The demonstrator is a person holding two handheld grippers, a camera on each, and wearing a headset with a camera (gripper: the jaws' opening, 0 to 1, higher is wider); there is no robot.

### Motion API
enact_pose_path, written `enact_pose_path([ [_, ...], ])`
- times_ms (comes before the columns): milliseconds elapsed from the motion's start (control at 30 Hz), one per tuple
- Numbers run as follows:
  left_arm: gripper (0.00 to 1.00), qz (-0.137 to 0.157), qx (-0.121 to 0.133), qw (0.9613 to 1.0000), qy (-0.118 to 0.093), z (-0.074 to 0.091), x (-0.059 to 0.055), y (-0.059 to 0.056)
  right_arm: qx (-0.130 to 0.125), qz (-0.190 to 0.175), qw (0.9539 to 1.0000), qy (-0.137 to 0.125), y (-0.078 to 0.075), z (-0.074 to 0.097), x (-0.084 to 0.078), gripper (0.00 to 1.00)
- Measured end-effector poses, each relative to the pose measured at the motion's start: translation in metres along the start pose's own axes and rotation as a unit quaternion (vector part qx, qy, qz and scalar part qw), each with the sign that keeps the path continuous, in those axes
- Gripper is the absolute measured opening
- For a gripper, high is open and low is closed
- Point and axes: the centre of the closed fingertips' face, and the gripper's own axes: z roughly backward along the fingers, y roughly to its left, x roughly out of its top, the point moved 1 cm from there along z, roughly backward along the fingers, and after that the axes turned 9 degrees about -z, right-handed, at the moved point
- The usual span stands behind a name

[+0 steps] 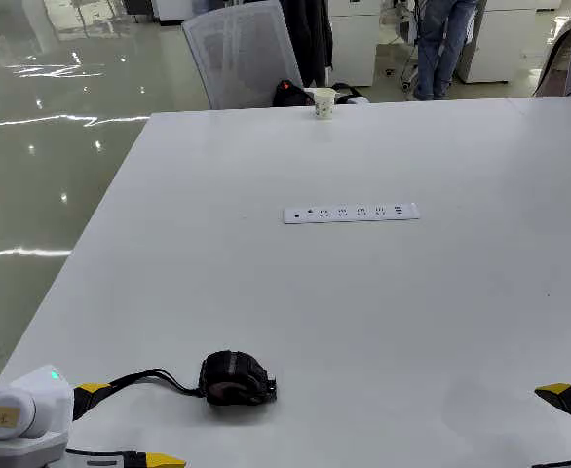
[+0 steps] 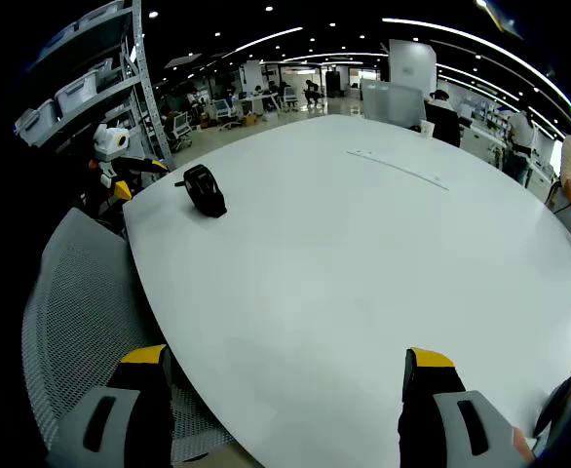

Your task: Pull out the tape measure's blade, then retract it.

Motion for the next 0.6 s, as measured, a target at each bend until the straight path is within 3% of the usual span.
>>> enact_pose_path([
  [467,0.99,-0.010,-0.017,0.9997,0.014,-0.0049,-0.0046,-0.0041,0.003,0.000,1.0000,0.002,0.0009,-0.0045,-0.0038,0.99],
  [533,0.99,-0.031,-0.023,0.9990,0.024,-0.0067,-0.0059,-0.0042,0.010,-0.003,0.9999,0.000,0.0034,-0.0057,-0.0035,0.99],
  [567,0.98,-0.060,-0.025,0.9972,0.037,-0.0075,-0.0084,-0.0031,0.012,-0.002,0.9999,0.003,0.0033,-0.0069,-0.0047,0.99],
  [600,0.98,-0.067,-0.029,0.9965,0.041,-0.0085,-0.0095,-0.0044,0.010,0.027,0.9994,-0.017,0.0014,-0.0088,0.0015,0.99],
])
